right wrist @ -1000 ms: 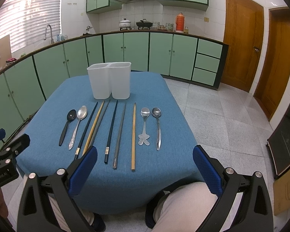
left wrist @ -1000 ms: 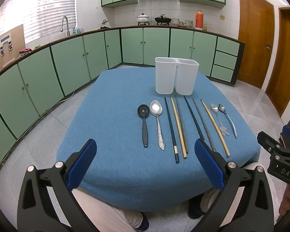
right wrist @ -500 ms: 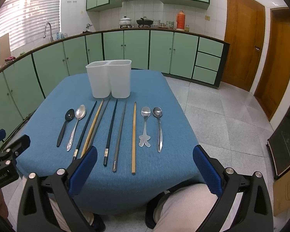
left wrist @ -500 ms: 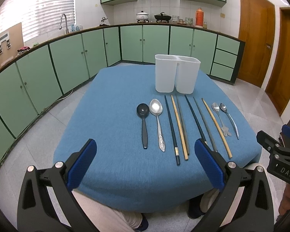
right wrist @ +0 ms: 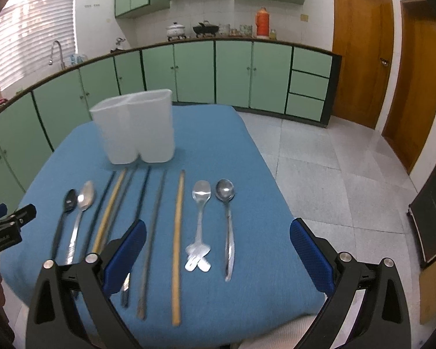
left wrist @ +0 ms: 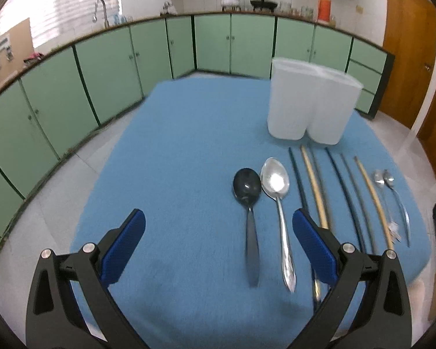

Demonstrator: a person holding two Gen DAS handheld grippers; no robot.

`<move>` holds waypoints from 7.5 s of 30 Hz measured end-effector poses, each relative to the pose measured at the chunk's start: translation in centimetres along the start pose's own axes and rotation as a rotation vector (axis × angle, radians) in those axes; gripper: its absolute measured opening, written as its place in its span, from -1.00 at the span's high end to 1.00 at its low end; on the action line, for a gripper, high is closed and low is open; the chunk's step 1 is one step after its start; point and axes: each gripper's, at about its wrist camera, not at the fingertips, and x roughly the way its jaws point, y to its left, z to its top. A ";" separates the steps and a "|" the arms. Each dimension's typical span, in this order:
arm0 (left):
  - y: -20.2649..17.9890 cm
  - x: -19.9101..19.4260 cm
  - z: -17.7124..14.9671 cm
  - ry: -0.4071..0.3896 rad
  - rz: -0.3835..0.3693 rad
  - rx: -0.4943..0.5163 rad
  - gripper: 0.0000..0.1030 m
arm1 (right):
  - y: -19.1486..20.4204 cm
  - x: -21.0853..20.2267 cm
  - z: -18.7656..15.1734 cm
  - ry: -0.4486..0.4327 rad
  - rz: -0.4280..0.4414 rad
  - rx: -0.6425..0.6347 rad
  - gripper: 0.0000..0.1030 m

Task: Organize utensils
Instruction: 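Grasp the black plastic spoon with the left tool while the right tool grasps a silver spoon, then lift both spoons and lower them into the white utensil holder, opening both tools, then withdraw both open tools from the holder back over the utensils, then grasp a large silver spoon with the left tool while the right tool grasps the ornate-handled spoon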

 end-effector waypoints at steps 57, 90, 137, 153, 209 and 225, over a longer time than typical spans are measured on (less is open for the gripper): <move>0.3 10.3 3.2 0.100 -0.098 0.027 0.20 | -1.8 10.3 1.7 0.112 -0.010 -0.046 -0.15; 0.2 6.0 1.6 -0.048 -0.208 0.024 0.35 | -1.4 8.0 2.8 0.051 0.163 -0.053 0.46; -8.6 9.0 21.2 -0.722 -0.274 0.080 0.35 | 6.6 12.3 21.2 -0.366 0.254 -0.065 0.46; -6.2 12.4 17.9 -0.505 -0.325 0.100 0.26 | 8.0 15.6 16.9 -0.225 0.290 -0.093 0.45; -3.3 9.3 1.7 0.019 -0.208 0.052 -0.87 | -1.0 8.5 2.1 -0.025 0.099 0.036 -0.84; -2.4 11.2 3.1 0.070 -0.230 0.013 -0.35 | -0.9 9.7 2.0 -0.012 0.105 0.028 -0.84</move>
